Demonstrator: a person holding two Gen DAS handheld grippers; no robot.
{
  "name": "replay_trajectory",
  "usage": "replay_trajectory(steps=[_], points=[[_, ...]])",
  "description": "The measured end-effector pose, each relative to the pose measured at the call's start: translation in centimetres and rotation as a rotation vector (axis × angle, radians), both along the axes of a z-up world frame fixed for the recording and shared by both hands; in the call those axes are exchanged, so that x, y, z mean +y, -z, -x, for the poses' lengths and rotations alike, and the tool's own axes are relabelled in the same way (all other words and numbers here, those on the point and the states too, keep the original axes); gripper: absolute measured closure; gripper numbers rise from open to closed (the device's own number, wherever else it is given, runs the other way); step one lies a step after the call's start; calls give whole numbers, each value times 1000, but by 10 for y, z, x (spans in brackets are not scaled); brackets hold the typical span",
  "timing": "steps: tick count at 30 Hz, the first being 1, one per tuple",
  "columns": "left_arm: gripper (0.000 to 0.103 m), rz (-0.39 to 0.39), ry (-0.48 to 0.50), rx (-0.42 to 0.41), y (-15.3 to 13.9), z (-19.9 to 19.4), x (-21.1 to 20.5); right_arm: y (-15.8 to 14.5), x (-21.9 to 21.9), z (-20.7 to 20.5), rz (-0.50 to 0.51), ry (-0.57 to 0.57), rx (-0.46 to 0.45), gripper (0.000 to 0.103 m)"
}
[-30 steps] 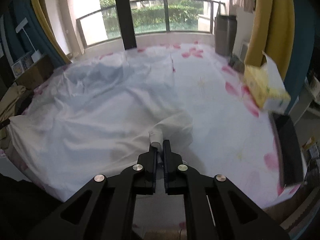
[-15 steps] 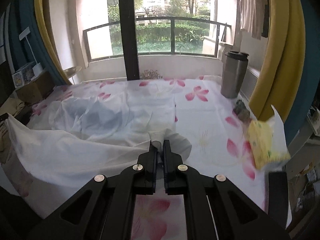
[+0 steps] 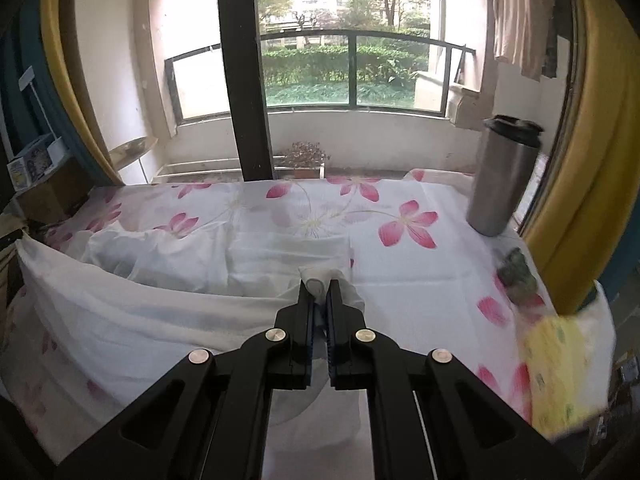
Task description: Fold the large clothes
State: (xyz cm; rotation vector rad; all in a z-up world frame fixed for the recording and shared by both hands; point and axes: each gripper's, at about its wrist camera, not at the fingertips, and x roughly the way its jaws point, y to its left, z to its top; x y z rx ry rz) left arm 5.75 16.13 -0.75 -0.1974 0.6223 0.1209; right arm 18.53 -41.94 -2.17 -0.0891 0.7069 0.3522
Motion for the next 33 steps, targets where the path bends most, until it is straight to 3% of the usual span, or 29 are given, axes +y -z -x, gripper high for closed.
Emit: replay_trajectory(steps=[12, 18, 25, 27, 28, 29, 31, 32, 33], points=[[99, 63, -51, 23, 23, -64, 17, 20, 8, -84, -41, -31, 60, 98], [100, 66, -146, 60, 44, -88, 36, 43, 10, -111, -41, 16, 104, 98], [100, 63, -94, 74, 44, -104, 30, 56, 27, -131, 11, 24, 130, 95], [99, 51, -80, 83, 41, -106, 28, 56, 28, -133, 32, 33, 127, 86], [99, 42, -80, 80, 39, -105, 26, 55, 28, -133, 48, 44, 120, 69], [97, 36, -78, 75, 36, -103, 25, 51, 27, -131, 67, 65, 104, 46], [79, 26, -72, 53, 27, -97, 20, 41, 22, -124, 68, 86, 68, 28], [60, 22, -64, 37, 22, -92, 17, 33, 19, -117, 55, 84, 50, 28], [52, 22, -48, 18, 17, -86, 12, 29, 19, -112, 49, 80, 43, 28]])
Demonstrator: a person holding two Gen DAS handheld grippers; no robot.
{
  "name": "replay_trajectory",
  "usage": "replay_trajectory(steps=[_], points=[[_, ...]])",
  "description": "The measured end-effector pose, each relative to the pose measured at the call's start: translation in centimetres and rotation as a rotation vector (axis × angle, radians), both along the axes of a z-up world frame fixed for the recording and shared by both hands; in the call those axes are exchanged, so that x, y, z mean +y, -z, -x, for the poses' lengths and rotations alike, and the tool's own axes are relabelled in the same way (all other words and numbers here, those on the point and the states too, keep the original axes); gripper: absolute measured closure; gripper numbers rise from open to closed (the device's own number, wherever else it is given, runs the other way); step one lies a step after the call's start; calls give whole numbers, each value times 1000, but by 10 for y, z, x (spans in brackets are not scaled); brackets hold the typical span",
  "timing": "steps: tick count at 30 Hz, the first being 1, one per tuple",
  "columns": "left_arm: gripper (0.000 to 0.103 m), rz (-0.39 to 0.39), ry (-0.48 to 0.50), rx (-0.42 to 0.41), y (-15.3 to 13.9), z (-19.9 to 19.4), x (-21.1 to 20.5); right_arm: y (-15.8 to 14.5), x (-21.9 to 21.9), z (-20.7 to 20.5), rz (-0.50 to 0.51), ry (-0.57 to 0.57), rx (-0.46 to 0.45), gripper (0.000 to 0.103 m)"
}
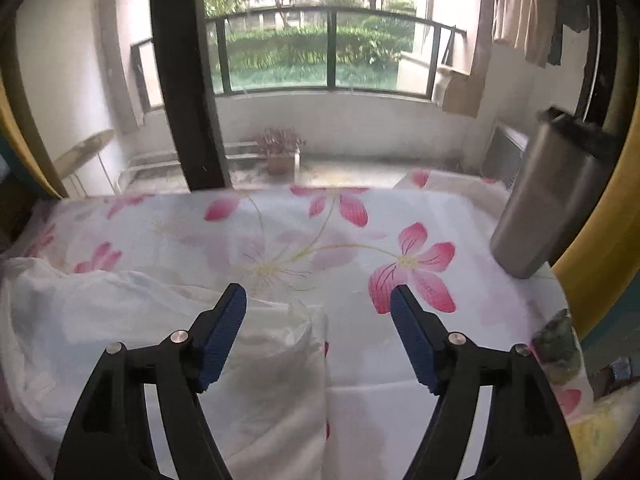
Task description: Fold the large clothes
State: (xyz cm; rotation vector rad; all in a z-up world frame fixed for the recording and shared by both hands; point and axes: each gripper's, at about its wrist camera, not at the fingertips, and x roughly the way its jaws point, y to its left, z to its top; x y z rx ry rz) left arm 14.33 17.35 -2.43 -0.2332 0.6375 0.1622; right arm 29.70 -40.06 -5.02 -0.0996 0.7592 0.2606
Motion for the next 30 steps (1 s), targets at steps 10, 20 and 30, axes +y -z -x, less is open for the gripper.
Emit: replay_trajectory(steps=[10, 20, 30], points=[[52, 26, 224, 15, 3, 38, -72, -9, 30, 80, 25, -139, -17, 28], [51, 52, 465, 116, 46, 46, -146, 31, 97, 133, 37, -348, 78, 28], [61, -2, 581, 211, 72, 44, -177, 57, 108, 137, 20, -384, 162, 28]])
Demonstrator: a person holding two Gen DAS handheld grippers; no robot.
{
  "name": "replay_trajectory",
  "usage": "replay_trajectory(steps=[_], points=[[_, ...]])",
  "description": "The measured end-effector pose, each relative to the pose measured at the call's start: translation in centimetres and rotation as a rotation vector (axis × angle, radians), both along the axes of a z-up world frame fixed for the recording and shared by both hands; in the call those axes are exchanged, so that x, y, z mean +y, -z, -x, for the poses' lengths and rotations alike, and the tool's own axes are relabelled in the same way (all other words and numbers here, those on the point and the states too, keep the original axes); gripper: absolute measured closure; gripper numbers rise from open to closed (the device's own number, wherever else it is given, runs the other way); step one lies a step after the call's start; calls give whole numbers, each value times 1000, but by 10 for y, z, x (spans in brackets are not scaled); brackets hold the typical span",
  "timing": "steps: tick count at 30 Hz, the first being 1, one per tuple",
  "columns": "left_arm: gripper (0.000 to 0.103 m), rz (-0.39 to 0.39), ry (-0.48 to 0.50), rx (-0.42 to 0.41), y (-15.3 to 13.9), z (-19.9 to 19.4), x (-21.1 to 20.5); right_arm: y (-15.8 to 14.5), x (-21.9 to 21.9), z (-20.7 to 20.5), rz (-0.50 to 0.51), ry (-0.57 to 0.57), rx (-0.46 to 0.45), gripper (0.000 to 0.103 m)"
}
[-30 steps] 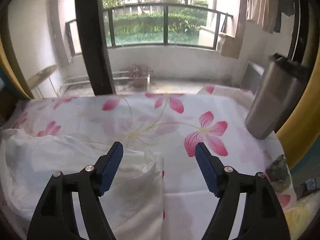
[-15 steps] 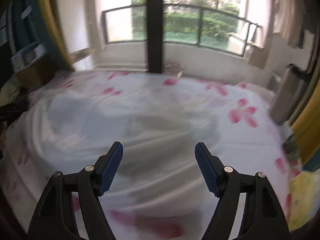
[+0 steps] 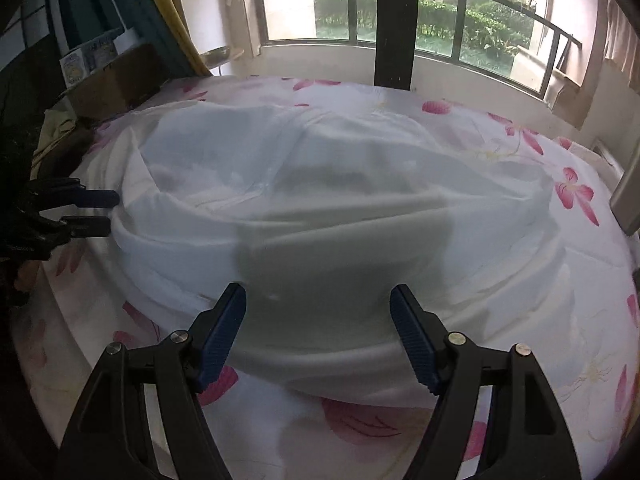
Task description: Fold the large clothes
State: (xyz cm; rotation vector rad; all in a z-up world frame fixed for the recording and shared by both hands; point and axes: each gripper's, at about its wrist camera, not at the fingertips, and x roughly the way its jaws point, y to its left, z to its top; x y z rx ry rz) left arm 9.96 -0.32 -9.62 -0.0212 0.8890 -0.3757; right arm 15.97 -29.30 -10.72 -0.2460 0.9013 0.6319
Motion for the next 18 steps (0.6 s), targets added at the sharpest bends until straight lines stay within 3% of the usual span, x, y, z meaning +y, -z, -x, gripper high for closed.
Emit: replay_trajectory(steps=[1, 2, 12, 18], points=[[74, -3, 3, -5, 0, 0, -1, 0, 0, 1, -3, 1, -1, 28], [103, 3, 12, -4, -1, -1, -2, -2, -2, 3, -5, 1, -3, 28], [103, 31, -11, -152, -54, 2, 5, 9, 20, 19, 28, -76, 25, 28], [103, 48, -5, -211, -85, -9, 4, 1, 25, 19, 33, -65, -13, 28]])
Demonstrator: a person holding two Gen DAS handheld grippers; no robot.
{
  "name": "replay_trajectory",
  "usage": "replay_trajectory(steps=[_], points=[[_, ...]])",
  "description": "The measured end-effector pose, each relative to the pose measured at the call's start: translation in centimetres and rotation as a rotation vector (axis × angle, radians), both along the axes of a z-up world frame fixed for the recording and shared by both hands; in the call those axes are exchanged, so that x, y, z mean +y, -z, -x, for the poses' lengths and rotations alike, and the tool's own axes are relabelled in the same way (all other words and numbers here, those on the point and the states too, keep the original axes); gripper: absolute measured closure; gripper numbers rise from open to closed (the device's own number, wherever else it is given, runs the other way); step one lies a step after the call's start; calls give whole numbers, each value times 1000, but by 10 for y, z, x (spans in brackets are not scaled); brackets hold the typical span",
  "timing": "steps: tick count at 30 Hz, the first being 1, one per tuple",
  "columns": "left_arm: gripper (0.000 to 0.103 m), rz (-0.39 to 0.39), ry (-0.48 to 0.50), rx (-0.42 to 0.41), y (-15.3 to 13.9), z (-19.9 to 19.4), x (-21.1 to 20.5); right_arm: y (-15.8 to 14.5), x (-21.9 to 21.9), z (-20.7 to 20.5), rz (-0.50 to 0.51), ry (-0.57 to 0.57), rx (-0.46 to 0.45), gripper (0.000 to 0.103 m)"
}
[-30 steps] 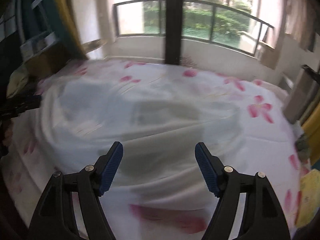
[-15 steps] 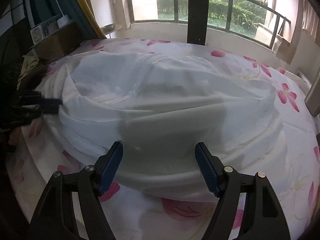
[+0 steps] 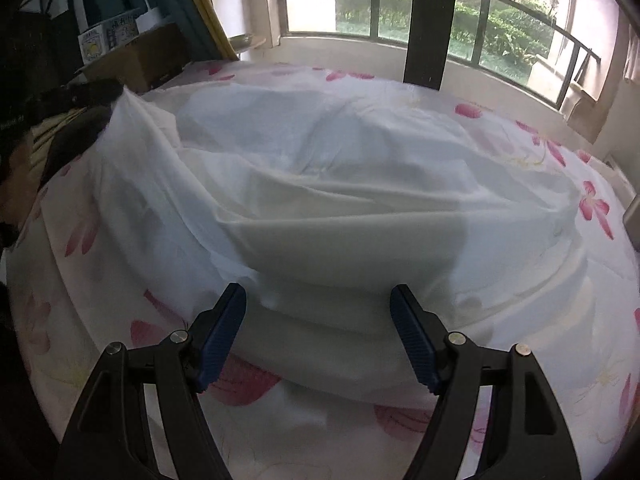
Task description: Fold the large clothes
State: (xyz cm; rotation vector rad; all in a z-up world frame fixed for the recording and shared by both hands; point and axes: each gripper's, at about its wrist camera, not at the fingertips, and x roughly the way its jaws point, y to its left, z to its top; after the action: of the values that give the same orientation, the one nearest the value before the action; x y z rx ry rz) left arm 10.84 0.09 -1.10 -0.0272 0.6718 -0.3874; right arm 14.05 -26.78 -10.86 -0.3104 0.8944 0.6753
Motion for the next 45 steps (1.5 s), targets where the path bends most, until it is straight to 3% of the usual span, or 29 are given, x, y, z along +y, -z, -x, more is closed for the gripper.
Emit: replay_trajectory(steps=[11, 12, 14, 16, 21, 27, 32, 34, 36, 41, 45], points=[[103, 51, -17, -9, -15, -54, 10, -16, 5, 5, 20, -8, -131, 31], [103, 52, -13, -8, -16, -57, 10, -15, 4, -1, 15, -1, -130, 38], [103, 49, -7, -6, -16, -61, 11, -17, 1, -12, 6, 11, -129, 83], [103, 50, -5, -2, -15, -65, 12, -24, -3, -19, -16, 17, -135, 101], [103, 52, -12, 13, -14, -80, 22, -47, -14, -31, -26, -14, -157, 101], [102, 25, 3, 26, -9, -113, 17, -76, -14, -86, -7, -17, -216, 101], [101, 26, -64, 96, 8, -150, 30, -69, -4, -139, 15, -16, -223, 101], [86, 32, -98, 101, 9, -152, 39, -62, 0, -156, 16, -10, -202, 101], [44, 38, -103, 96, 7, -144, 44, -49, 8, -173, 38, -14, -177, 101], [42, -11, -26, 166, 19, -105, 46, -25, 17, -192, 86, -13, -117, 101], [42, -167, -23, 262, 50, -84, 46, -14, 13, -198, 123, -3, -94, 100]])
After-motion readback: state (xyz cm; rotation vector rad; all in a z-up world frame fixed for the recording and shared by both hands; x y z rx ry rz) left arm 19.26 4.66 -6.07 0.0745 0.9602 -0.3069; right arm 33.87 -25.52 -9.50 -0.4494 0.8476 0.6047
